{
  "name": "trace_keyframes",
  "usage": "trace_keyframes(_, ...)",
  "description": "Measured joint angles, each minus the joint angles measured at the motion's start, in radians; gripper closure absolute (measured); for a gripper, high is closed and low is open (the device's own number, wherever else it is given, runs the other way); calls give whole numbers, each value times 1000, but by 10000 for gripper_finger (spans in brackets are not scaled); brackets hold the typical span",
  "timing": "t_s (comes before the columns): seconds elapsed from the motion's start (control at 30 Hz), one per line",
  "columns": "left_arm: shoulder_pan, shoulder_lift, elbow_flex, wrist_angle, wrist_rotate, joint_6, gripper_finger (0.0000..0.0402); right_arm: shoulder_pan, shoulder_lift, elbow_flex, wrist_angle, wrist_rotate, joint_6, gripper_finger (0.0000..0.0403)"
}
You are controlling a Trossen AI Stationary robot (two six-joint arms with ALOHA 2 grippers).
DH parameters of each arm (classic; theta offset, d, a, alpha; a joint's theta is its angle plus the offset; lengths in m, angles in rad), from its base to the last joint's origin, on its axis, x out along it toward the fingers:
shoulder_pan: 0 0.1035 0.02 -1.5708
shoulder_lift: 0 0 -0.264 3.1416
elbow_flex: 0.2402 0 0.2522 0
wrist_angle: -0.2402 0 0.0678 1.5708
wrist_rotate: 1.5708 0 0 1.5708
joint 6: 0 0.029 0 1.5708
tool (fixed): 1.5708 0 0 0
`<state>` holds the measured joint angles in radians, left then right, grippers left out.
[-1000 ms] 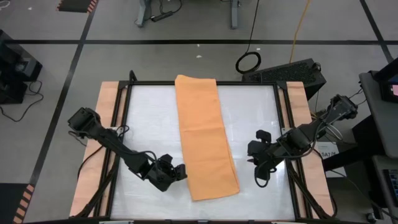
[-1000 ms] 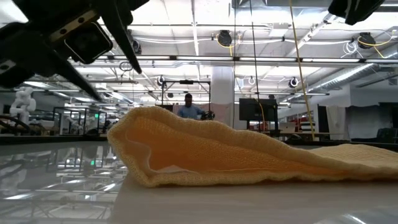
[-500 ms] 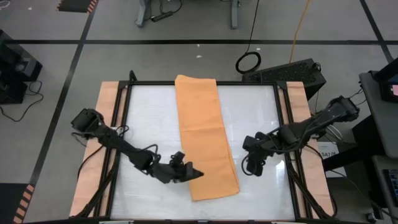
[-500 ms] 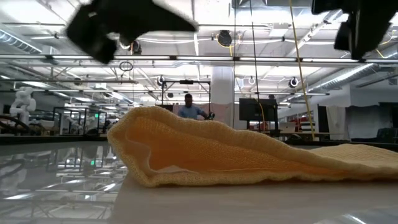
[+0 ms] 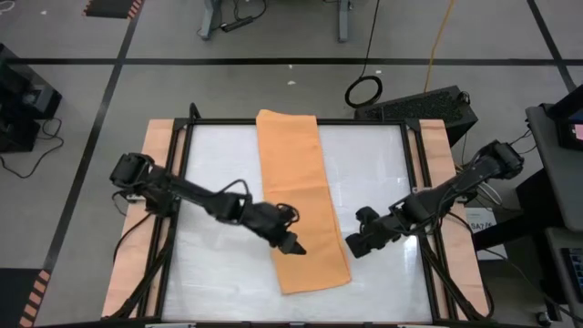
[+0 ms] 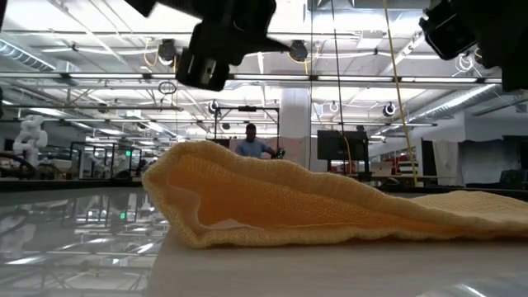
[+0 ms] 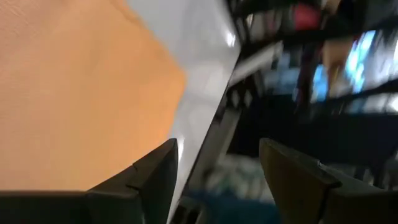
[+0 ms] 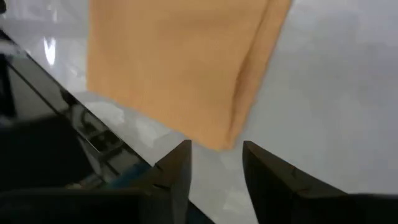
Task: Roll towel into tight, uniform cylinder
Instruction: Roll the yellow towel
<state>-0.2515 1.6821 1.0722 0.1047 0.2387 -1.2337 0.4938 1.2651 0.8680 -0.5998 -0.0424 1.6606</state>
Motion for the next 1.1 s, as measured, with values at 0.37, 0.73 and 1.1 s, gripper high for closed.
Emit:
trace_keyframes(0.37, 90, 0, 13, -108, 356, 305, 171, 109, 220, 0, 213, -9, 214, 168)
trace_keyframes(0.73, 46, -55, 15, -199, 352, 388, 172, 157, 366, 0, 299, -7, 334, 188)
trace_keyframes(1.1, 48, -75, 14, -342, 299, 438, 172, 156, 420, 0, 351, 8, 343, 232)
